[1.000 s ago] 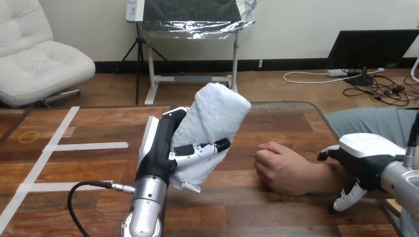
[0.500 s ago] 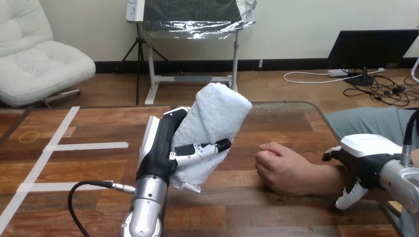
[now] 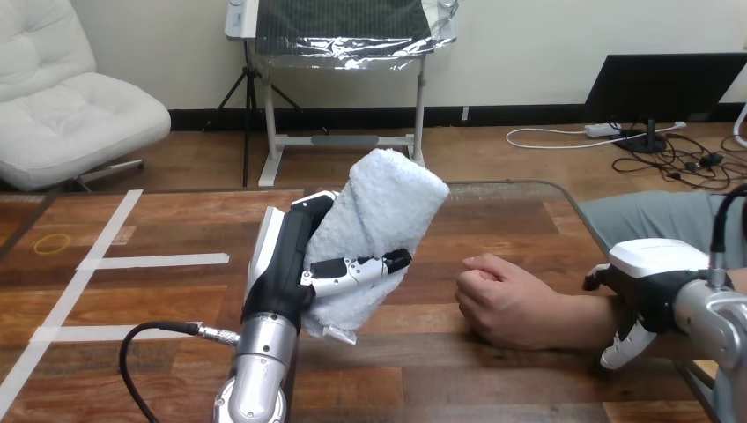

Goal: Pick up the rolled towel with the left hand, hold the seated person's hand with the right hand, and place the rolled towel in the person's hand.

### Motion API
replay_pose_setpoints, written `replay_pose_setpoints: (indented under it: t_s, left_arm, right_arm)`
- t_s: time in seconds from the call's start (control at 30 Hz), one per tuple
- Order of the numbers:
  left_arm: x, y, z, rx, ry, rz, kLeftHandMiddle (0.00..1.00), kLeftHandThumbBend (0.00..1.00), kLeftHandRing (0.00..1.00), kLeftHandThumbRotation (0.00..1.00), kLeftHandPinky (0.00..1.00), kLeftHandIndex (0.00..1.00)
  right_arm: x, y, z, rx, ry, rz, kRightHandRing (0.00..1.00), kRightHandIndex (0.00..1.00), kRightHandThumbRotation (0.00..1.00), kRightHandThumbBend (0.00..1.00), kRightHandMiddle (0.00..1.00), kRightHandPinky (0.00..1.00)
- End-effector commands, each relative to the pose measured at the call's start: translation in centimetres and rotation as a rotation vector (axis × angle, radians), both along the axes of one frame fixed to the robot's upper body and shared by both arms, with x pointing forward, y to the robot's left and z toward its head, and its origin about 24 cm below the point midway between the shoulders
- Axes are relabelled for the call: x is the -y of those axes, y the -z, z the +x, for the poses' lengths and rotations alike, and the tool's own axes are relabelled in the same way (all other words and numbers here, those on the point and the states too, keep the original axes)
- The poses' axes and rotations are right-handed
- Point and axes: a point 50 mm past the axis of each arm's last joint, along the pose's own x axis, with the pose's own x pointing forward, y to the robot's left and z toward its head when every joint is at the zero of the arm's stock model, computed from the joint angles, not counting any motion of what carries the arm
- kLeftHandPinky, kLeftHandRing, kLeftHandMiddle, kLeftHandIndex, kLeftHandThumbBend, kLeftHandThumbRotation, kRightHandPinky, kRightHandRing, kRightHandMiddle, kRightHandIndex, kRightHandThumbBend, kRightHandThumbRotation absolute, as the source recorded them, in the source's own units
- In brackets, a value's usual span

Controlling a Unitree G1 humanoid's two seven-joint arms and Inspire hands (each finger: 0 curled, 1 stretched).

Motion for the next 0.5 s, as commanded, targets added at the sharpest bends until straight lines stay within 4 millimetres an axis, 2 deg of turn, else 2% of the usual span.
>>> replay_pose_setpoints:
  t_s: [0.0,0.27,0.47]
  left_arm:
    - [0.24,-3.08,1.57,0.118,0.015,-0.005,0.39,0.62,0.35,0.07,0.30,0.49]
    - [0.10,-3.02,1.56,0.116,0.017,0.005,0.39,0.61,0.35,0.06,0.30,0.49]
    - [0.06,-3.01,1.56,0.115,0.021,0.007,0.39,0.61,0.35,0.06,0.30,0.49]
  right_arm:
    - [0.42,-1.50,1.52,0.043,0.017,-0.050,0.93,0.87,0.27,0.65,0.91,0.93]
    - [0.51,-1.06,1.93,0.036,0.014,-0.044,0.85,0.84,0.27,0.63,0.84,0.86]
    - [0.58,-0.75,2.17,0.030,0.010,-0.043,0.75,0.78,0.23,0.63,0.76,0.73]
